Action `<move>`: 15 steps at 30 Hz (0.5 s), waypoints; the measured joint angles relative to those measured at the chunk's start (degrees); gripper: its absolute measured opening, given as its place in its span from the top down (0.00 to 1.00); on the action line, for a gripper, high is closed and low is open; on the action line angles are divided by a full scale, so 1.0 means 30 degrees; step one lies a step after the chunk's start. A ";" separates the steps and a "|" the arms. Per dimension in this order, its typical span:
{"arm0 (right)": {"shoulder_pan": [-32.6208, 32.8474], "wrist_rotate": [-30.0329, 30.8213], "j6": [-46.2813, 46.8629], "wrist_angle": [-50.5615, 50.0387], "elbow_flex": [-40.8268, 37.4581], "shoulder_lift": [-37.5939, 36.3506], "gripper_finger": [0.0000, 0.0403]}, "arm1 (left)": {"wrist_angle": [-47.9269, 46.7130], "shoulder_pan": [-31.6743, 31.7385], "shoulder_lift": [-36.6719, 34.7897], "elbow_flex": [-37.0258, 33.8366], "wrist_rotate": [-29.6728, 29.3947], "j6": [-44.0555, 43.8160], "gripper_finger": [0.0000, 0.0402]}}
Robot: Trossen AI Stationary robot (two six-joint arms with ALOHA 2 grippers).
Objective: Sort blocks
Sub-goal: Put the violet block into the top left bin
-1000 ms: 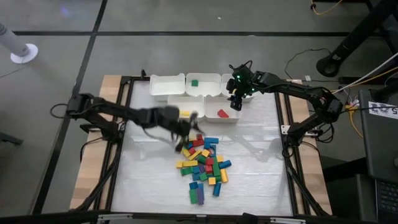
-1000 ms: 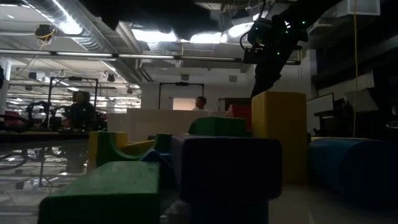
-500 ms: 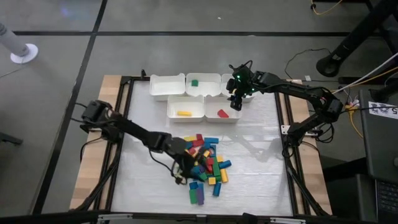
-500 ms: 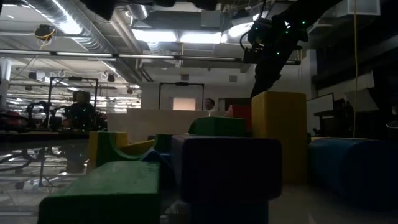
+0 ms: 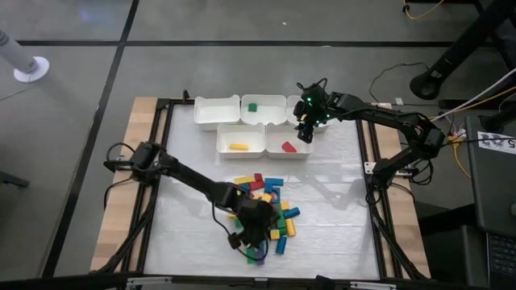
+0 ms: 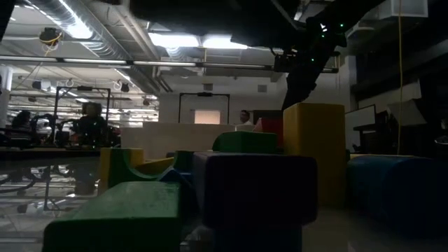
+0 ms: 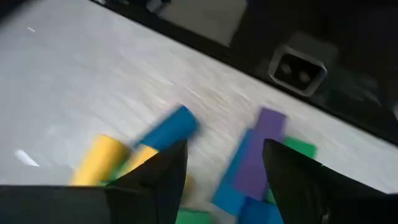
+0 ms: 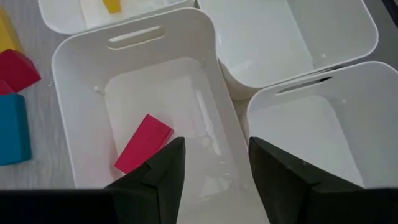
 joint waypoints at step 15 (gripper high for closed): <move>-0.0003 0.0003 -0.0024 0.0000 0.0000 0.0000 0.55 | 0.0449 -0.0894 0.2119 0.0383 -0.0128 0.2036 0.51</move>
